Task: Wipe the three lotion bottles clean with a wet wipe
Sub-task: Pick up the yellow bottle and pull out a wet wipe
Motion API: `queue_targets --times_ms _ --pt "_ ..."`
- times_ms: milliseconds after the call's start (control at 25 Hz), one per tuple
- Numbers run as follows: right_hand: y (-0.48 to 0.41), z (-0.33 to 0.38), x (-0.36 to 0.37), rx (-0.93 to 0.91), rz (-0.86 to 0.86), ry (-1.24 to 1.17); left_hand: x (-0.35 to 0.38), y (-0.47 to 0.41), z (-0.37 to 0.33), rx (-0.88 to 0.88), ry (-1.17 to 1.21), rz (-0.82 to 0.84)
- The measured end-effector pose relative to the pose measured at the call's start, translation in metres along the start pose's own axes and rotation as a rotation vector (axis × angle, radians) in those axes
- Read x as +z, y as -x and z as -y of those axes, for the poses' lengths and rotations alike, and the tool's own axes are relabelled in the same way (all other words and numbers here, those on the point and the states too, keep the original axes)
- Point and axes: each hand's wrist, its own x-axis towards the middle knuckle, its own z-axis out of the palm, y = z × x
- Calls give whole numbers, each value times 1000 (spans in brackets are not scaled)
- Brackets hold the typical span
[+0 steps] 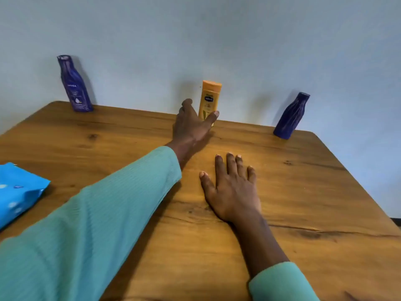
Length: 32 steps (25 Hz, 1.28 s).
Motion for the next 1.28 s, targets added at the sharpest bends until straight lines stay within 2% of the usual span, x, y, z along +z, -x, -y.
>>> queue_targets --times_ms 80,160,280,360,440,520,640,720,840,920,1000,1120,1200,1280 --pt "0 -4 2 -12 -9 -21 11 -7 -1 -21 -78 -31" --pt "0 -7 4 -28 -4 -28 18 -16 -1 6 -144 7" --pt "1 -5 4 -44 -40 -63 14 -16 7 47 -103 -37" --pt "-2 -8 2 -55 -104 -80 -7 3 7 53 -67 -85" --pt "2 -8 1 -80 -146 -101 -39 40 13 40 33 -63" --pt "6 -4 -2 -140 -169 -322 -84 88 16 29 171 25" --pt "27 28 -6 -166 -266 -867 -148 167 25 33 214 155" --pt "43 62 -8 -217 -330 -912 -178 206 30 29 151 129" --pt "58 110 2 -256 -249 -1007 -198 233 38 41 20 54" --pt "66 136 15 -248 -155 -1211 -207 247 45 45 18 38" --pt "73 149 24 -303 -148 -1349 -219 259 47 38 -46 25" --pt "79 144 23 -372 -130 -1433 -259 277 42 118 -278 -158" --pt "81 139 24 -382 -133 -1378 -298 286 41 153 -467 -327" --pt "83 141 24 -388 -103 -1333 -339 289 51 28 -626 -396"
